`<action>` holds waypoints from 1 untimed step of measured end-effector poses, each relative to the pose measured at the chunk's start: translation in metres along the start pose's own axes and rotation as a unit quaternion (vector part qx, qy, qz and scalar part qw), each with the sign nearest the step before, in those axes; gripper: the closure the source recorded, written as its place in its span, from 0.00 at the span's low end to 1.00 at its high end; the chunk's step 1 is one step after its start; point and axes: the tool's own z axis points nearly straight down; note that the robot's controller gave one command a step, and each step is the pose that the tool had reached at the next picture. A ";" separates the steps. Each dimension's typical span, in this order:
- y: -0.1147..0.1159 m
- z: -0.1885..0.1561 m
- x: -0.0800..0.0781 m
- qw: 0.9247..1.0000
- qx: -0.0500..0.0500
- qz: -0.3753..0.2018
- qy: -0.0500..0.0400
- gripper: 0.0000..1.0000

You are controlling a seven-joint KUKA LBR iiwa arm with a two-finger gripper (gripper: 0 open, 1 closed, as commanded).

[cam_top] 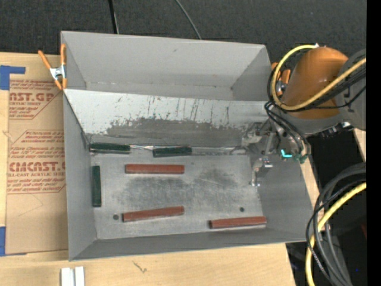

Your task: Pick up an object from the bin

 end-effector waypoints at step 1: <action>0.000 -0.004 -0.002 1.000 0.001 0.000 -0.003 0.00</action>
Offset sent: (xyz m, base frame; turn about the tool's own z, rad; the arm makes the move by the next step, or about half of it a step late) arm -0.0922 0.0320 -0.0370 -0.0070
